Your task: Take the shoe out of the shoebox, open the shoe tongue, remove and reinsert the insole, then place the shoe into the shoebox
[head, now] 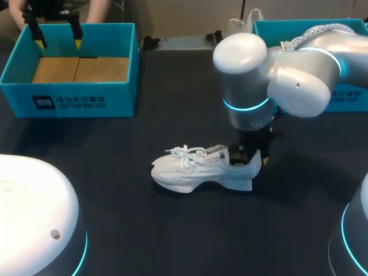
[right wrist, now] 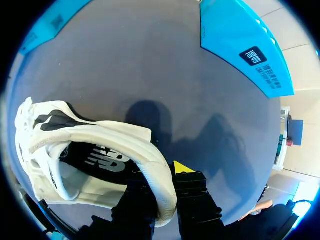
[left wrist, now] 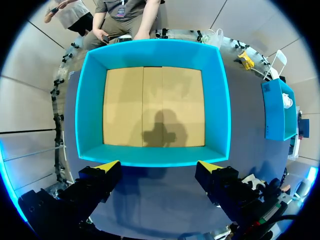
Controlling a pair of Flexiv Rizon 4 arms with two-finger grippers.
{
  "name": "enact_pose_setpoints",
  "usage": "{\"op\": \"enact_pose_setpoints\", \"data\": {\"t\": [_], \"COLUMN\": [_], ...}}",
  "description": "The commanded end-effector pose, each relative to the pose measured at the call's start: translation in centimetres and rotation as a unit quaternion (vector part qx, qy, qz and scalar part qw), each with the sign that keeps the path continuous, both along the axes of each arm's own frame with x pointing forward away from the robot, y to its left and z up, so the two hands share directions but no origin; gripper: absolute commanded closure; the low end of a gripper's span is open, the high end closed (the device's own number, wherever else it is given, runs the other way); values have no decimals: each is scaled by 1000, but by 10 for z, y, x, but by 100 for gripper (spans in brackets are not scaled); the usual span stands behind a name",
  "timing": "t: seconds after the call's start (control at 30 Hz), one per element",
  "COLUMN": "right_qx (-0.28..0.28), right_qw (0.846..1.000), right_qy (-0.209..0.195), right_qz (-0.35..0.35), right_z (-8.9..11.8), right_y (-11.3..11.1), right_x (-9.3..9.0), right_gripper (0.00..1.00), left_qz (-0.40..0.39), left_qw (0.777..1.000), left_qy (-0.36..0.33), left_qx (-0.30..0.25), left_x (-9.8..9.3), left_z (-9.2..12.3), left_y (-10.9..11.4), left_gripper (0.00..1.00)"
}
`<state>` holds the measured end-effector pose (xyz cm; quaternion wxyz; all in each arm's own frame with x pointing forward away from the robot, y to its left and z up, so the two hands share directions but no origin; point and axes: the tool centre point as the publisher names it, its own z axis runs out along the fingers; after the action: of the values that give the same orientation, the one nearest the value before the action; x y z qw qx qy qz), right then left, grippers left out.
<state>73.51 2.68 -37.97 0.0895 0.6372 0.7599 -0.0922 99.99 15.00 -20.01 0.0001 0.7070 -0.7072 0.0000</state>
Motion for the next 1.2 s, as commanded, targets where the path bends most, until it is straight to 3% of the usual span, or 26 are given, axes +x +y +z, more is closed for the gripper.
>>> {"op": "enact_pose_setpoints", "data": {"t": [0.03, 0.13, 0.3, 0.63, 0.87, 0.9, 0.93, 1.07, 1.13, 1.2], "right_qx": [6, 6, 7, 67, 101, 105, 113, 140, 156, 170], "right_qw": [1000, 1000, 1000, 997, 991, 989, 986, 967, 950, 923], "right_qy": [2, 4, 3, -10, -9, -10, -10, -32, -44, -43], "right_qz": [6, 10, 12, 39, 93, 103, 120, 212, 266, 341], "right_z": [-2, -1, 6, 50, 77, 81, 83, 93, 97, 102], "right_y": [1, 3, 5, 11, 17, 17, 18, 20, 21, 25], "right_x": [0, 0, -1, -14, -17, -17, -18, -20, -19, -20], "right_gripper": [67, 50, 53, 38, 13, 4, 0, 0, 0, 0], "left_qz": [0, 0, 0, 0, 0, 0, 0, 0, 0, 0], "left_qw": [1000, 1000, 1000, 1000, 1000, 1000, 1000, 1000, 1000, 1000], "left_qy": [0, 0, 0, 0, 0, 0, 0, 0, 0, 0], "left_qx": [0, 0, 0, 0, 0, 0, 0, 0, 0, 0], "left_x": [0, 0, 0, 0, 0, 0, 0, 0, 0, 0], "left_z": [0, 0, 0, 0, 0, 0, 0, 0, 0, 0], "left_y": [0, 0, 0, 0, 0, 0, 0, 0, 0, 0], "left_gripper": [0, 0, 0, 0, 0, 0, 0, 0, 0, 0]}}
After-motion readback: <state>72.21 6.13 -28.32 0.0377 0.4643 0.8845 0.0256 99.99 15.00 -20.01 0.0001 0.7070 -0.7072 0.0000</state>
